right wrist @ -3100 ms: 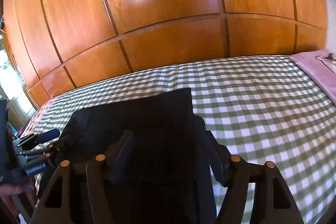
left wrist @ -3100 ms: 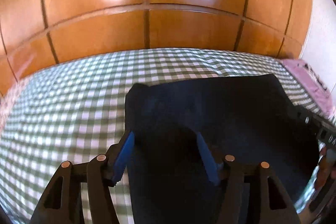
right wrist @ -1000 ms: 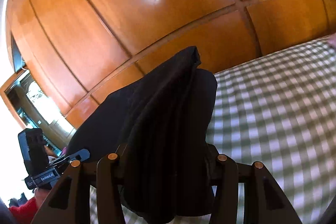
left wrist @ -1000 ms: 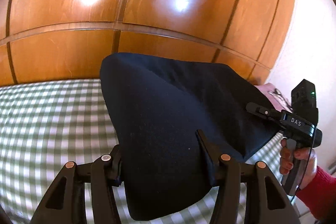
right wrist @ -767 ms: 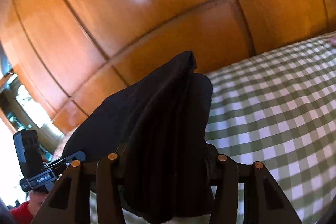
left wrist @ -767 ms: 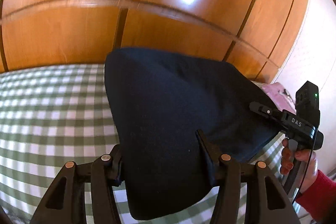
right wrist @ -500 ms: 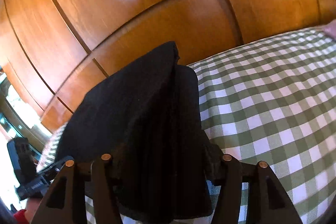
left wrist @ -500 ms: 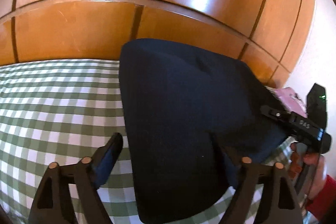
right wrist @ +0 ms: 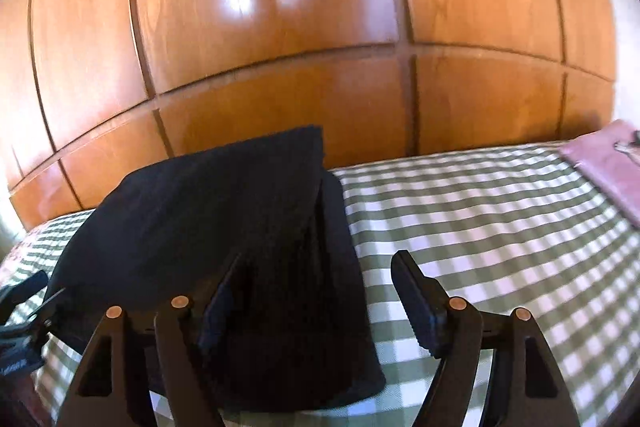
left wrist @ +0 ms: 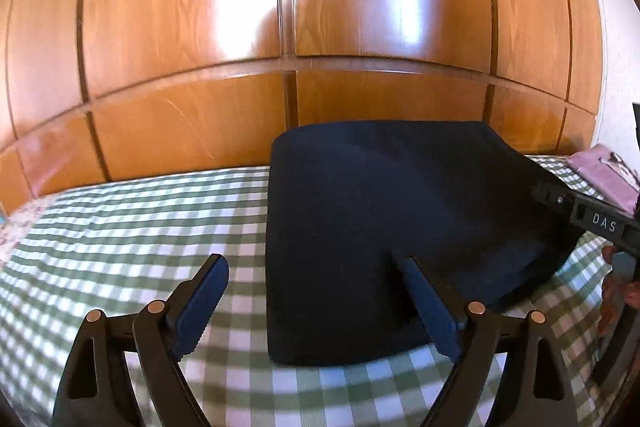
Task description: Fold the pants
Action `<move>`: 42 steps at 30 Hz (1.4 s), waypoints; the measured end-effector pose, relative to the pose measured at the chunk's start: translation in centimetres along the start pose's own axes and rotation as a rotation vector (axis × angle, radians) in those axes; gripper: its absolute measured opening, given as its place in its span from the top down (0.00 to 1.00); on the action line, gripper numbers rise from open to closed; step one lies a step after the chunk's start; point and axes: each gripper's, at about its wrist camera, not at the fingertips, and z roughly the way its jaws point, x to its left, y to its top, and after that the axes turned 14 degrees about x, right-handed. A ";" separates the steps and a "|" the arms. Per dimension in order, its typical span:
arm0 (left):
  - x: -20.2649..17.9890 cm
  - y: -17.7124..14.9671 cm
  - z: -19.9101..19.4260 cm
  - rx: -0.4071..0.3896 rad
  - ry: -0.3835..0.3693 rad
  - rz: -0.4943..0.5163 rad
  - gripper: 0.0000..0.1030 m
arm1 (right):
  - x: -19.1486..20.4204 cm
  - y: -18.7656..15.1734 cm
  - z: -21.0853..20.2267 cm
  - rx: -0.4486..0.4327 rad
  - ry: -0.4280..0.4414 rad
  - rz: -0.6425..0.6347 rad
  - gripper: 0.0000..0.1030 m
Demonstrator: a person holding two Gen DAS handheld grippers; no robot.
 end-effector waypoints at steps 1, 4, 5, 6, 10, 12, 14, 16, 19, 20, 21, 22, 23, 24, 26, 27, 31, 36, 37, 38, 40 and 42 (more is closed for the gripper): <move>-0.2 -0.3 -0.5 0.000 0.006 -0.004 0.12 | 0.0 -0.2 -0.4 -0.003 -0.009 0.008 0.22; -0.6 -1.4 -2.0 0.003 0.000 -0.035 0.12 | -0.3 -1.3 -2.4 -0.026 -0.014 0.015 0.19; -0.7 -1.8 -2.4 0.006 -0.008 -0.050 0.12 | -0.2 -1.7 -3.0 -0.031 -0.017 0.010 0.18; -0.8 -2.1 -2.7 0.009 -0.013 -0.060 0.12 | 0.2 -2.2 -3.7 -0.034 -0.015 -0.004 0.17; -1.1 -3.1 -3.6 0.023 -0.033 -0.091 0.12 | 1.3 -4.0 -5.5 -0.035 -0.019 -0.043 0.15; -1.0 -3.5 -4.2 0.009 -0.026 -0.109 0.12 | 1.8 -5.0 -6.3 -0.043 -0.013 -0.054 0.15; -0.8 -3.9 -4.7 -0.003 -0.021 -0.123 0.12 | 2.3 -6.0 -7.0 -0.048 -0.018 -0.065 0.15; -0.7 -4.3 -5.1 -0.013 -0.025 -0.131 0.13 | 2.7 -7.0 -7.5 -0.047 -0.011 -0.068 0.15; -0.4 -5.0 -5.9 -0.051 -0.023 -0.141 0.13 | 3.5 -8.2 -8.2 -0.062 -0.018 -0.088 0.15; -0.4 -5.2 -6.2 -0.063 -0.023 -0.141 0.14 | 3.8 -8.5 -8.4 -0.071 -0.025 -0.097 0.15; -0.5 -5.4 -6.4 -0.075 -0.025 -0.137 0.14 | 4.2 -8.8 -8.7 -0.086 -0.035 -0.110 0.15; -0.6 -5.5 -6.5 -0.076 -0.025 -0.132 0.15 | 4.4 -9.0 -8.9 -0.095 -0.042 -0.118 0.15; -0.7 -5.6 -6.5 -0.075 -0.022 -0.126 0.15 | 4.5 -9.1 -9.0 -0.103 -0.049 -0.125 0.15; -0.9 -5.7 -6.5 -0.074 -0.020 -0.117 0.16 | 4.7 -9.2 -9.0 -0.107 -0.053 -0.136 0.15; -1.3 -5.8 -6.5 -0.077 -0.013 -0.102 0.18 | 4.9 -9.3 -8.9 -0.108 -0.056 -0.146 0.15; -1.5 -5.8 -6.4 -0.078 -0.007 -0.094 0.18 | 4.9 -9.3 -8.9 -0.108 -0.056 -0.147 0.15; -1.7 -6.0 -6.5 -0.088 0.001 -0.084 0.19 | 4.4 -9.2 -8.8 -0.108 -0.044 -0.124 0.15; -1.7 -6.1 -6.4 -0.090 0.001 -0.085 0.20 | 4.2 -9.1 -8.5 -0.095 -0.039 -0.108 0.15; -1.7 -6.1 -6.3 -0.085 0.001 -0.086 0.23 | 4.3 -9.2 -8.5 -0.093 -0.040 -0.107 0.15; -1.6 -6.0 -6.2 -0.079 0.002 -0.088 0.25 | 4.3 -9.2 -8.5 -0.091 -0.042 -0.107 0.15; -1.6 -6.0 -6.0 -0.072 0.003 -0.089 0.26 | 4.3 -9.2 -8.5 -0.094 -0.043 -0.110 0.15; -1.6 -6.0 -6.0 -0.072 0.002 -0.089 0.26 | 4.3 -9.2 -8.5 -0.097 -0.044 -0.112 0.15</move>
